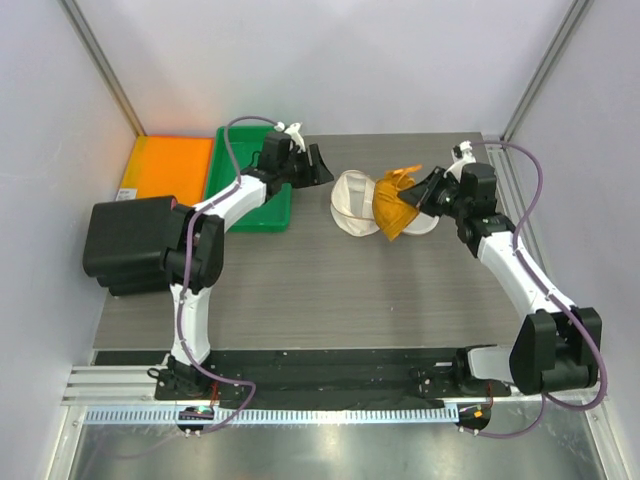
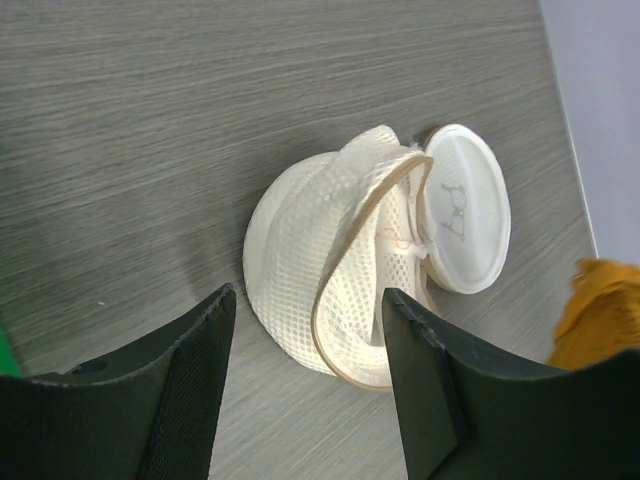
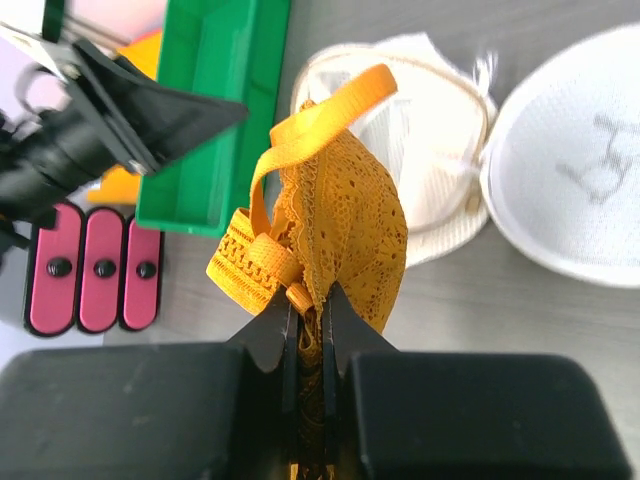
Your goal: Place the bra in the laundry bag and zip it closed
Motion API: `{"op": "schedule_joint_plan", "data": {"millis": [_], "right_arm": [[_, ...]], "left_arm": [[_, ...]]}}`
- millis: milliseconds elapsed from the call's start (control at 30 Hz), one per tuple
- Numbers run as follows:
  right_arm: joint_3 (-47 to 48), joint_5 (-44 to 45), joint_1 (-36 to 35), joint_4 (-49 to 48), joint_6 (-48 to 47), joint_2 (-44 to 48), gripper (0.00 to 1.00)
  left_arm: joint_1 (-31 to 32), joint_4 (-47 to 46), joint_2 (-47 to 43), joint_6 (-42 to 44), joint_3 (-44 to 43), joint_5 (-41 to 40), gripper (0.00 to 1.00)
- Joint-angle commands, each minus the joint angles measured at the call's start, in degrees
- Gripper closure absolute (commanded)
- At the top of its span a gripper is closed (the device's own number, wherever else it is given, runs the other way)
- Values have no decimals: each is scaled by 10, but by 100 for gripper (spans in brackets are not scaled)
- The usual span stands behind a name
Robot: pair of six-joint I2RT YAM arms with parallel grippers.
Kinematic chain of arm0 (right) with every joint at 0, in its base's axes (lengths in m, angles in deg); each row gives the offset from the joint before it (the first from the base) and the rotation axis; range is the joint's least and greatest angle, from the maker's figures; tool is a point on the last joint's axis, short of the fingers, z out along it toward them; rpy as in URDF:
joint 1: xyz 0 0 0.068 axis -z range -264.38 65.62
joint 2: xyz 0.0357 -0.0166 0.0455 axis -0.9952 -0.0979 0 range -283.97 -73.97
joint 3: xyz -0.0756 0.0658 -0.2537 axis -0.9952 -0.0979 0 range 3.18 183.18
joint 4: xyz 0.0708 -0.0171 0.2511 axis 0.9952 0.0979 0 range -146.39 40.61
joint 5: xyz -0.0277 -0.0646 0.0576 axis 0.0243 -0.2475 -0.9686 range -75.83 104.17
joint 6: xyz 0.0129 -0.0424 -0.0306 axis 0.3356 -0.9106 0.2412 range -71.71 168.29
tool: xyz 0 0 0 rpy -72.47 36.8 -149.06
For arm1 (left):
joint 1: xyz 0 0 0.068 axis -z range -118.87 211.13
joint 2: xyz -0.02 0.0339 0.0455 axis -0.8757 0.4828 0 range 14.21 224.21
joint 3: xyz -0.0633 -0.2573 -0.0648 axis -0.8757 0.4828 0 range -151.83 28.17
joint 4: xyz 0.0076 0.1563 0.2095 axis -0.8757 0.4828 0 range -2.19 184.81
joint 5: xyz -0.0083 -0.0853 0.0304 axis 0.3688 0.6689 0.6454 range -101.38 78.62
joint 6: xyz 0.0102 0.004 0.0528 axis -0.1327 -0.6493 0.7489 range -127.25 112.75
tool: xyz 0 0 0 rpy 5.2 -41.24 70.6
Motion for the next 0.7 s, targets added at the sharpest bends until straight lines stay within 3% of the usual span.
{"op": "schedule_joint_plan", "data": {"millis": [0,200,367,467,600,667], "right_arm": [[50,14,1,-72,-11,-31,99],[66,10,1,-150,21,-84,99],[93,-3,-2,-192,41,-144,99],[118,1,-8,-181,38,-176,99],[117,19,-20,-188,46,-194,99],[111,32,-25,-211,48,-203,99]], "left_arm": [[0,19,30,29,-57,43,41],[-2,12,74,15,-60,96,50],[-3,38,99,16,-81,93,53],[-3,43,112,14,-99,115,62],[-3,34,114,3,-97,125,86],[-3,33,110,4,-91,131,93]]}}
